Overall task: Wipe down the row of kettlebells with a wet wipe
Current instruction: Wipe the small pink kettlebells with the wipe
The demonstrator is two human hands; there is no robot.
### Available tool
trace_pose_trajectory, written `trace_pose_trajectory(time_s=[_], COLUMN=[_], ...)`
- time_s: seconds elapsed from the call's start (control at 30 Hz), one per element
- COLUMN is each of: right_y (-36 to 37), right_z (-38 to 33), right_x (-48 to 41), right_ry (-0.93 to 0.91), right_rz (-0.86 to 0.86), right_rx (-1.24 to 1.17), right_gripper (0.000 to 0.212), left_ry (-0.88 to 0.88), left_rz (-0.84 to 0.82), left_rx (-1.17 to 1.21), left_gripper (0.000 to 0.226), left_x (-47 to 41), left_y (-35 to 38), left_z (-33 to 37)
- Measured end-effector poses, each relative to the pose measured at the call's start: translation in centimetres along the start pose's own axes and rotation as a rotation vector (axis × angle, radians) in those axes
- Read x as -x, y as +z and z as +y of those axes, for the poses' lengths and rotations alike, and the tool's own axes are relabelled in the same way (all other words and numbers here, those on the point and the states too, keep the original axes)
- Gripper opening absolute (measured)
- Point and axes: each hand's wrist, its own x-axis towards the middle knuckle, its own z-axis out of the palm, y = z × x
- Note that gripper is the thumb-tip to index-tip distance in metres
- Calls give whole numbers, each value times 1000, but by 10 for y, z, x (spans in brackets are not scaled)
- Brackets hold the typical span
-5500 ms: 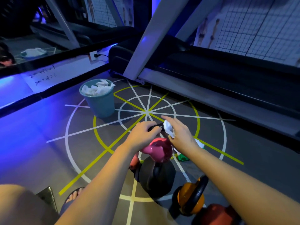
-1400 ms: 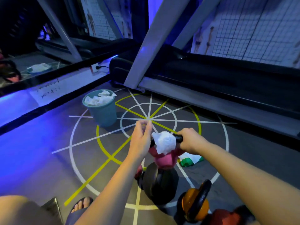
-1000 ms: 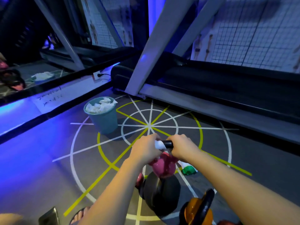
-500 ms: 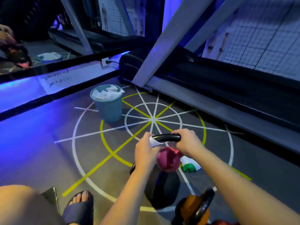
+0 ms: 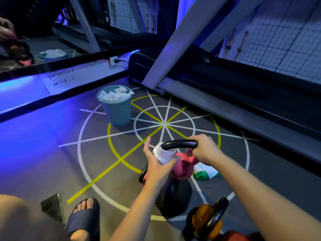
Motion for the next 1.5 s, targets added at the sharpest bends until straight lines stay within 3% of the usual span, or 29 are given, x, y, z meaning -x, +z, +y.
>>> trace_pose_trajectory(time_s=[0.1, 0.27, 0.43, 0.57, 0.73, 0.87, 0.97, 1.1, 1.3, 1.37, 1.5], right_y=[1, 0, 1, 3, 2, -3, 0, 3, 1, 1, -4], right_z=[-1, -1, 1, 0, -1, 1, 0, 1, 9, 12, 19], right_x=[-1, -1, 2, 5, 7, 10, 12, 9, 8, 8, 10], right_ry=[0, 4, 22, 7, -5, 12, 28, 14, 8, 6, 13], right_rz=[11, 25, 42, 35, 28, 38, 42, 35, 60, 57, 42], right_rx=[35, 33, 44, 68, 85, 45, 24, 62, 75, 74, 86], right_gripper=[42, 44, 42, 35, 34, 35, 34, 34, 33, 33, 30], left_ry=[69, 71, -43, -115, -92, -230, -234, -245, -246, -180, -40], left_rz=[-83, 18, 6, 60, 69, 78, 28, 0, 288, 352, 374], left_rx=[-203, -366, -216, -25, 27, 47, 88, 154, -8, -66, -172], left_gripper=[76, 62, 19, 20, 57, 39, 24, 28, 24, 7, 19], left_x=[-5, -5, 11, 8, -18, -20, -17, -15, -13, -14, -16], left_y=[-9, -28, -14, 0, 0, 8, 13, 19, 35, 40, 44], left_z=[-1, -10, -18, -17, -10, -18, -22, -25, -26, -19, -8])
